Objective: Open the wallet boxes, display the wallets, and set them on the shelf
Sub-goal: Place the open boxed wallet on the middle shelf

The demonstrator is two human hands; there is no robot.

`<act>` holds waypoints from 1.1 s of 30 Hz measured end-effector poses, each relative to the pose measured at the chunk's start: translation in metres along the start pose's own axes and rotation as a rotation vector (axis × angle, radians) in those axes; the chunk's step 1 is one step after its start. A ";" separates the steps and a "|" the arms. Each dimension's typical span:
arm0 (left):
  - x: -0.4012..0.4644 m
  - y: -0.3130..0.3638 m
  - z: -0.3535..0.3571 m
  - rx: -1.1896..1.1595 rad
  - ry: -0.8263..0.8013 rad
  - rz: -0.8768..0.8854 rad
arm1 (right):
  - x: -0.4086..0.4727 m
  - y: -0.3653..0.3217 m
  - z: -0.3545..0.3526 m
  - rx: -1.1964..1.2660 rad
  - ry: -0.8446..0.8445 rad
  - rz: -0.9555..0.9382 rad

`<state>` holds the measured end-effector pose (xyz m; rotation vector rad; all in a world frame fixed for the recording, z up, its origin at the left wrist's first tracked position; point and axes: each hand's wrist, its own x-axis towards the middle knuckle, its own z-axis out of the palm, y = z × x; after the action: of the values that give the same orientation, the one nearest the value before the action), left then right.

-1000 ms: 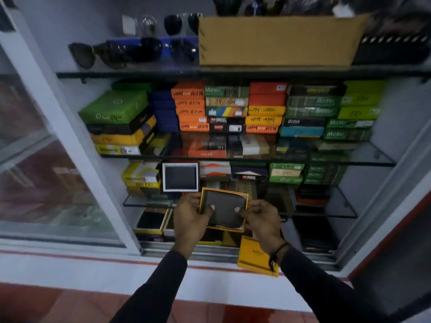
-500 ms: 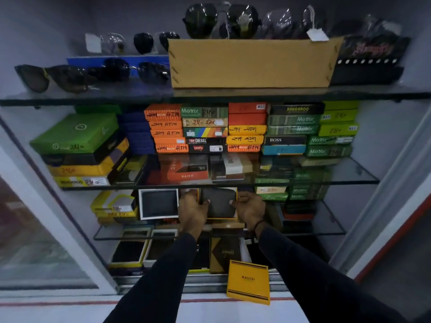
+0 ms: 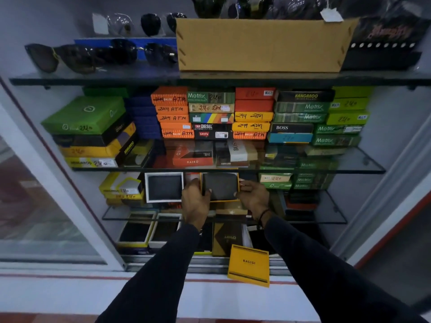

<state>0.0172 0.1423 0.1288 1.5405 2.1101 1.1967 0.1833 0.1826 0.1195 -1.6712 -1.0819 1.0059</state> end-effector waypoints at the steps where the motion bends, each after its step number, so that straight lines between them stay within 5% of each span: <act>1: -0.008 -0.003 -0.002 0.007 0.022 0.011 | -0.007 0.003 -0.005 -0.022 0.008 -0.019; 6: -0.063 -0.016 -0.003 -0.021 0.186 0.195 | -0.056 0.025 -0.035 -0.261 0.159 -0.334; 11: -0.137 -0.053 0.025 -0.019 0.095 0.279 | -0.109 0.095 -0.054 -0.427 0.190 -0.503; 13: -0.156 -0.071 0.042 -0.007 -0.082 0.247 | -0.119 0.133 -0.058 -0.438 0.180 -0.420; 16: -0.169 -0.086 0.064 0.067 -0.395 0.114 | -0.120 0.172 -0.067 -0.359 0.203 -0.040; 18: -0.170 -0.083 0.075 0.196 -0.480 0.086 | -0.114 0.187 -0.073 -0.346 0.169 0.191; 24: -0.180 -0.041 0.105 0.460 -0.674 -0.043 | -0.089 0.212 -0.079 -0.026 -0.071 0.455; 28: -0.192 -0.027 0.127 0.601 -0.677 -0.098 | -0.086 0.206 -0.088 0.169 -0.232 0.528; 33: -0.198 -0.018 0.139 0.656 -0.596 -0.141 | -0.085 0.206 -0.091 0.293 -0.157 0.596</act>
<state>0.1719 0.0296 -0.0195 1.6595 2.2043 -0.0600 0.2905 0.0327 -0.0350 -1.7204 -0.4885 1.6108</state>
